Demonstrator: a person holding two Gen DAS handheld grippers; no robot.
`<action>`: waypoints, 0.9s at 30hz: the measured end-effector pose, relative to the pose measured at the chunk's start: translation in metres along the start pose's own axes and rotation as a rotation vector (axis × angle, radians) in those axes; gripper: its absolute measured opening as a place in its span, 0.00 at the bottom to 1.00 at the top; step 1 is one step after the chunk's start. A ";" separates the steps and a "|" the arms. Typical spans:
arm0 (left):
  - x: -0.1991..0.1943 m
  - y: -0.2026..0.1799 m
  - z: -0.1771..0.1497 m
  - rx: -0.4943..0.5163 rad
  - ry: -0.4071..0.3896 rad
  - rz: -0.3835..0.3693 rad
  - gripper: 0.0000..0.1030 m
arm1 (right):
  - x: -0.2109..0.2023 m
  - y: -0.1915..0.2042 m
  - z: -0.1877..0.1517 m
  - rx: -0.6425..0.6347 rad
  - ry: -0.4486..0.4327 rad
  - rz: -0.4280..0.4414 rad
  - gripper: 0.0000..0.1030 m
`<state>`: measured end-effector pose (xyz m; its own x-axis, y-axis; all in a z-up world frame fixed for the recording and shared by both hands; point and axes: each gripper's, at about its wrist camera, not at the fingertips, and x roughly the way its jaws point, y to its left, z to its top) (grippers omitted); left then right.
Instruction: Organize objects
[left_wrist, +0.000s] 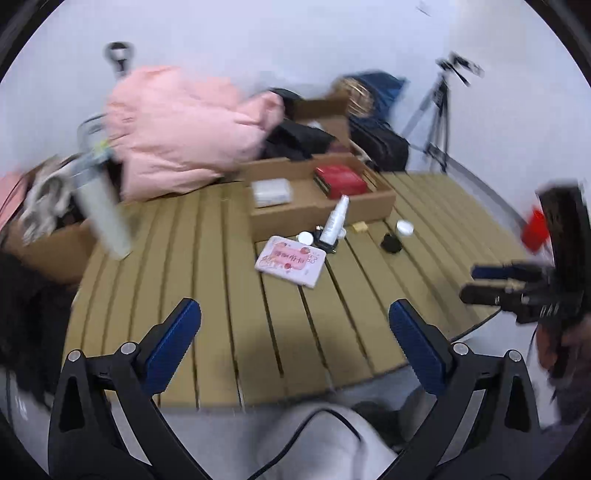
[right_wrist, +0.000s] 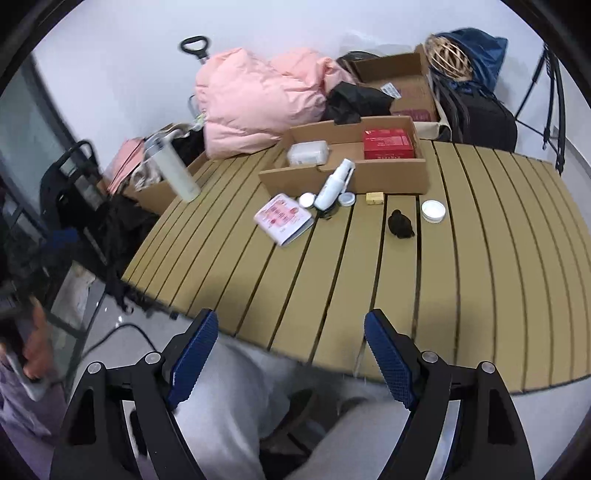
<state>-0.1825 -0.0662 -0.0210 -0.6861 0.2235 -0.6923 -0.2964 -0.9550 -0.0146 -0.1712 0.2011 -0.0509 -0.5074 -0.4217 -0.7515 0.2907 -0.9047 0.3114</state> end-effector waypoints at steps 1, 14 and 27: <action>0.027 0.007 0.002 0.030 0.013 -0.011 0.97 | 0.013 -0.002 0.004 0.004 -0.003 0.007 0.82; 0.227 0.067 0.026 -0.049 0.201 -0.157 0.63 | 0.228 0.002 0.076 0.094 0.143 0.029 0.42; 0.202 0.038 -0.016 -0.140 0.274 -0.223 0.22 | 0.244 -0.022 0.084 0.129 0.112 0.009 0.24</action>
<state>-0.3214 -0.0601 -0.1734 -0.4065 0.3868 -0.8277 -0.3122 -0.9102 -0.2721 -0.3694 0.1131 -0.1929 -0.4095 -0.4272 -0.8061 0.1845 -0.9041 0.3854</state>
